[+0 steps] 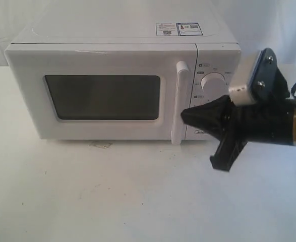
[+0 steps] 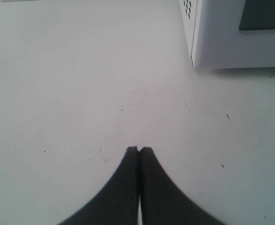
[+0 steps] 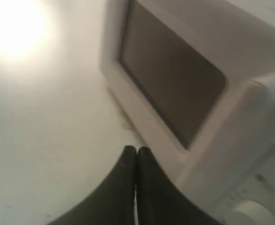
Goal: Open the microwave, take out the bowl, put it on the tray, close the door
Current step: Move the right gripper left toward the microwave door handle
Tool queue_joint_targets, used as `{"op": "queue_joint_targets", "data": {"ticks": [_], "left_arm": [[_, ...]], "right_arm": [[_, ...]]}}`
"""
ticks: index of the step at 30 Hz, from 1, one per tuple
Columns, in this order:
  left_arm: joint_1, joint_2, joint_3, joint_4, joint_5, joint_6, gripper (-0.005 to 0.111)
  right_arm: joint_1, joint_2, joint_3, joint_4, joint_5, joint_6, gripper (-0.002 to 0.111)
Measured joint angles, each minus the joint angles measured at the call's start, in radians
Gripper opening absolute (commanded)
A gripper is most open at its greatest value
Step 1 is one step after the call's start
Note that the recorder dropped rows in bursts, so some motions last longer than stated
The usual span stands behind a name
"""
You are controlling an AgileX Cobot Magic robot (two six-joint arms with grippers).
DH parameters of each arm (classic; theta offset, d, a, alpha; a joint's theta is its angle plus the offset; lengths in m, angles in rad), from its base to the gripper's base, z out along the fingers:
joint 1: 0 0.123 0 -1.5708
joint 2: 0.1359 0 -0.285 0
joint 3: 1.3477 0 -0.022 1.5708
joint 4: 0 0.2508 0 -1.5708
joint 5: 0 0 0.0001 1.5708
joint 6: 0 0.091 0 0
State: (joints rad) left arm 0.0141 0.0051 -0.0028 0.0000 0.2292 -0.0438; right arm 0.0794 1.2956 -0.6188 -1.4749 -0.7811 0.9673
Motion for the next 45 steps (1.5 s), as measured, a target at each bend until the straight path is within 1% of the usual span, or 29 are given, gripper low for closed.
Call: {"op": "queue_joint_targets", "data": {"ticks": [2, 4, 12, 14, 15, 17, 20, 22, 23, 24, 28, 32, 36, 41, 43, 45], "left_arm": [[0.0, 0.0, 0.0, 0.0, 0.0, 0.0, 0.0], [0.0, 0.0, 0.0, 0.0, 0.0, 0.0, 0.0], [0.0, 0.0, 0.0, 0.0, 0.0, 0.0, 0.0], [0.0, 0.0, 0.0, 0.0, 0.0, 0.0, 0.0], [0.0, 0.0, 0.0, 0.0, 0.0, 0.0, 0.0], [0.0, 0.0, 0.0, 0.0, 0.0, 0.0, 0.0], [0.0, 0.0, 0.0, 0.0, 0.0, 0.0, 0.0], [0.0, 0.0, 0.0, 0.0, 0.0, 0.0, 0.0], [0.0, 0.0, 0.0, 0.0, 0.0, 0.0, 0.0], [0.0, 0.0, 0.0, 0.0, 0.0, 0.0, 0.0], [0.0, 0.0, 0.0, 0.0, 0.0, 0.0, 0.0], [0.0, 0.0, 0.0, 0.0, 0.0, 0.0, 0.0], [0.0, 0.0, 0.0, 0.0, 0.0, 0.0, 0.0], [0.0, 0.0, 0.0, 0.0, 0.0, 0.0, 0.0], [0.0, 0.0, 0.0, 0.0, 0.0, 0.0, 0.0], [0.0, 0.0, 0.0, 0.0, 0.0, 0.0, 0.0]], "right_arm": [[-0.005, 0.011, -0.036, -0.012, 0.097, 0.035, 0.0], [-0.009, 0.018, -0.064, -0.017, 0.134, 0.047, 0.0], [-0.009, 0.067, -0.143, -0.016, 0.167, 0.061, 0.0], [-0.009, 0.074, -0.144, -0.011, 0.171, 0.061, 0.002], [-0.009, 0.077, -0.144, -0.008, 0.173, 0.061, 0.005], [-0.009, 0.081, -0.144, -0.006, 0.171, 0.061, 0.016], [-0.009, 0.089, -0.144, -0.004, 0.151, 0.054, 0.042], [-0.009, 0.098, -0.146, 0.012, 0.144, 0.037, 0.057], [-0.009, 0.103, -0.146, 0.026, 0.142, 0.029, 0.062], [-0.009, 0.107, -0.146, 0.04, 0.142, 0.023, 0.064], [-0.009, 0.132, -0.146, 0.097, 0.142, -0.001, 0.064], [-0.009, 0.167, -0.146, 0.189, 0.129, -0.072, 0.064], [-0.009, 0.209, -0.146, 0.255, 0.059, -0.117, 0.064], [-0.009, 0.263, -0.146, 0.267, -0.048, -0.125, 0.063], [-0.009, 0.287, -0.146, 0.267, -0.083, -0.125, 0.061], [-0.009, 0.303, -0.146, 0.276, -0.109, -0.138, 0.054]]}}
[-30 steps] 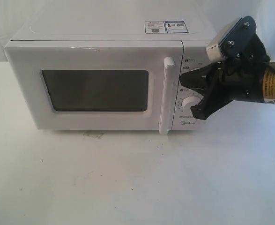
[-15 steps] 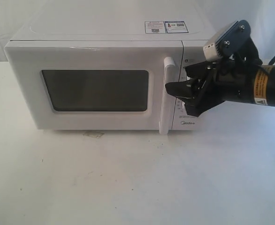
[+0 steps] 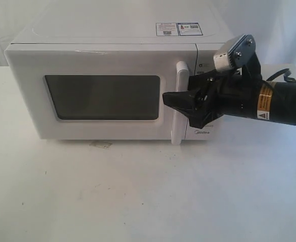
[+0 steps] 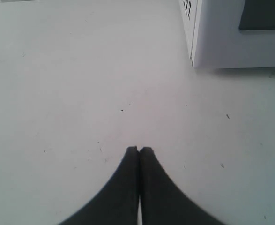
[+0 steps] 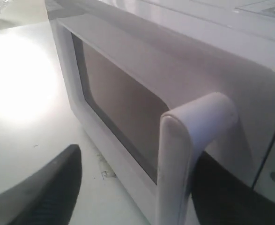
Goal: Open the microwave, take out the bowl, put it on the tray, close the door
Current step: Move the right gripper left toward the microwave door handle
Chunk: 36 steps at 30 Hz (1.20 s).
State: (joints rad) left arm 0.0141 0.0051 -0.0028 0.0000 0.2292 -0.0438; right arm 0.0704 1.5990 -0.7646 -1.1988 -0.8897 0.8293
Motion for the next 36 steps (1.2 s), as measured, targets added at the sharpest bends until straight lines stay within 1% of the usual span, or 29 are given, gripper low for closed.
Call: {"op": "queue_joint_targets", "data": {"ticks": [1, 3, 6, 8, 14, 18, 21, 25, 28, 29, 34, 36], "left_arm": [[0.0, 0.0, 0.0, 0.0, 0.0, 0.0, 0.0], [0.0, 0.0, 0.0, 0.0, 0.0, 0.0, 0.0], [0.0, 0.0, 0.0, 0.0, 0.0, 0.0, 0.0], [0.0, 0.0, 0.0, 0.0, 0.0, 0.0, 0.0], [0.0, 0.0, 0.0, 0.0, 0.0, 0.0, 0.0], [0.0, 0.0, 0.0, 0.0, 0.0, 0.0, 0.0], [0.0, 0.0, 0.0, 0.0, 0.0, 0.0, 0.0], [0.0, 0.0, 0.0, 0.0, 0.0, 0.0, 0.0], [0.0, 0.0, 0.0, 0.0, 0.0, 0.0, 0.0], [0.0, 0.0, 0.0, 0.0, 0.0, 0.0, 0.0], [0.0, 0.0, 0.0, 0.0, 0.0, 0.0, 0.0], [0.0, 0.0, 0.0, 0.0, 0.0, 0.0, 0.0]], "right_arm": [[0.0, 0.004, 0.0, 0.005, -0.002, -0.004, 0.05], [0.0, 0.011, -0.008, 0.017, -0.002, -0.011, 0.037], [-0.002, 0.021, -0.023, 0.039, 0.017, -0.013, 0.013], [-0.004, 0.022, -0.023, 0.054, 0.033, -0.013, 0.0], [-0.004, 0.022, -0.024, 0.054, 0.033, -0.007, 0.0], [-0.018, 0.026, -0.034, -0.032, 0.01, 0.049, 0.0], [-0.022, 0.022, -0.05, -0.098, 0.011, 0.168, 0.0], [-0.037, 0.024, -0.054, -0.13, -0.006, 0.149, 0.0], [-0.04, 0.024, -0.06, -0.154, -0.01, 0.203, 0.0], [-0.037, 0.02, -0.063, -0.175, -0.004, 0.229, 0.0], [-0.021, 0.003, -0.071, -0.185, 0.044, 0.204, 0.0], [-0.002, -0.005, -0.08, -0.206, 0.073, 0.237, 0.0]]}}
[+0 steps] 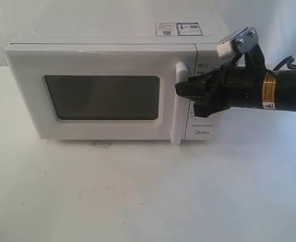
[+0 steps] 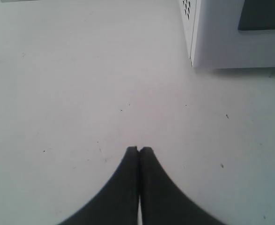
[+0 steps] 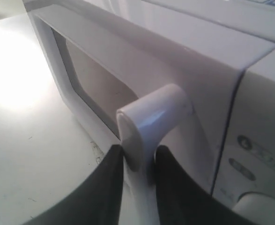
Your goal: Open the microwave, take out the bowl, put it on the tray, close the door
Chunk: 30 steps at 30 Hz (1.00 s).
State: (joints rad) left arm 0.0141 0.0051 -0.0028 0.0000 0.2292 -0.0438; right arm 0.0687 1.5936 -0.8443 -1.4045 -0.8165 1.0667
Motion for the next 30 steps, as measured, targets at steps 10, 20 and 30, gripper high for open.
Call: {"op": "queue_joint_targets", "data": {"ticks": [10, 20, 30], "left_arm": [[0.0, 0.0, 0.0, 0.0, 0.0, 0.0, 0.0], [0.0, 0.0, 0.0, 0.0, 0.0, 0.0, 0.0], [0.0, 0.0, 0.0, 0.0, 0.0, 0.0, 0.0]], "right_arm": [[0.117, -0.055, -0.043, -0.165, 0.26, 0.106, 0.0], [0.192, -0.083, -0.043, -0.209, 0.432, 0.119, 0.0], [0.276, -0.096, -0.039, -0.049, 0.682, 0.104, 0.034]]}}
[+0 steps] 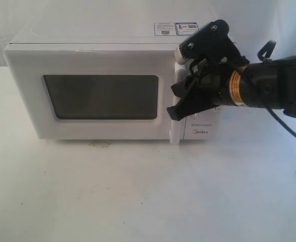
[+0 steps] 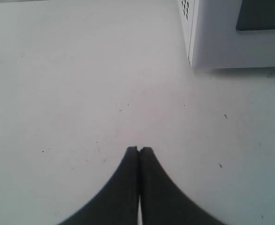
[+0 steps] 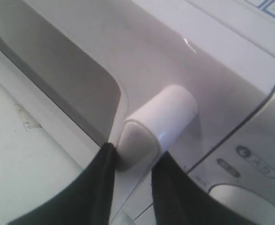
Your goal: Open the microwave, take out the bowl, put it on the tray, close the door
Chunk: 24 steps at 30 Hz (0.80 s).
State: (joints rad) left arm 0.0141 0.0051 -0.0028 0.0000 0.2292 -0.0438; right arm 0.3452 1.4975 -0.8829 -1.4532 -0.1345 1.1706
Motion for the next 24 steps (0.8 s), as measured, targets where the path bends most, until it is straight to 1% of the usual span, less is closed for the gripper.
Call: {"op": "queue_joint_targets", "data": {"ticks": [2, 4, 6, 9, 11, 18, 19, 20, 22, 24], "left_arm": [[0.0, 0.0, 0.0, 0.0, 0.0, 0.0, 0.0], [0.0, 0.0, 0.0, 0.0, 0.0, 0.0, 0.0], [0.0, 0.0, 0.0, 0.0, 0.0, 0.0, 0.0], [0.0, 0.0, 0.0, 0.0, 0.0, 0.0, 0.0], [0.0, 0.0, 0.0, 0.0, 0.0, 0.0, 0.0], [0.0, 0.0, 0.0, 0.0, 0.0, 0.0, 0.0], [0.0, 0.0, 0.0, 0.0, 0.0, 0.0, 0.0], [0.0, 0.0, 0.0, 0.0, 0.0, 0.0, 0.0], [0.0, 0.0, 0.0, 0.0, 0.0, 0.0, 0.0], [0.0, 0.0, 0.0, 0.0, 0.0, 0.0, 0.0]], "right_arm": [[0.002, 0.012, -0.009, 0.006, 0.009, -0.015, 0.055], [0.009, 0.045, -0.028, 0.011, 0.012, -0.025, 0.065], [0.021, 0.074, -0.028, 0.011, 0.007, -0.028, 0.063], [0.025, 0.087, -0.037, 0.009, 0.013, -0.026, 0.052], [0.025, 0.087, -0.041, 0.009, 0.021, -0.022, 0.048], [0.025, 0.057, -0.043, 0.037, 0.045, -0.021, 0.047], [0.025, 0.042, -0.043, 0.037, 0.045, -0.021, 0.046], [0.025, 0.025, -0.045, 0.039, 0.052, -0.021, 0.041], [0.025, 0.002, -0.047, 0.039, 0.078, -0.021, 0.023], [0.025, -0.001, -0.049, 0.051, 0.088, -0.019, 0.0]]}}
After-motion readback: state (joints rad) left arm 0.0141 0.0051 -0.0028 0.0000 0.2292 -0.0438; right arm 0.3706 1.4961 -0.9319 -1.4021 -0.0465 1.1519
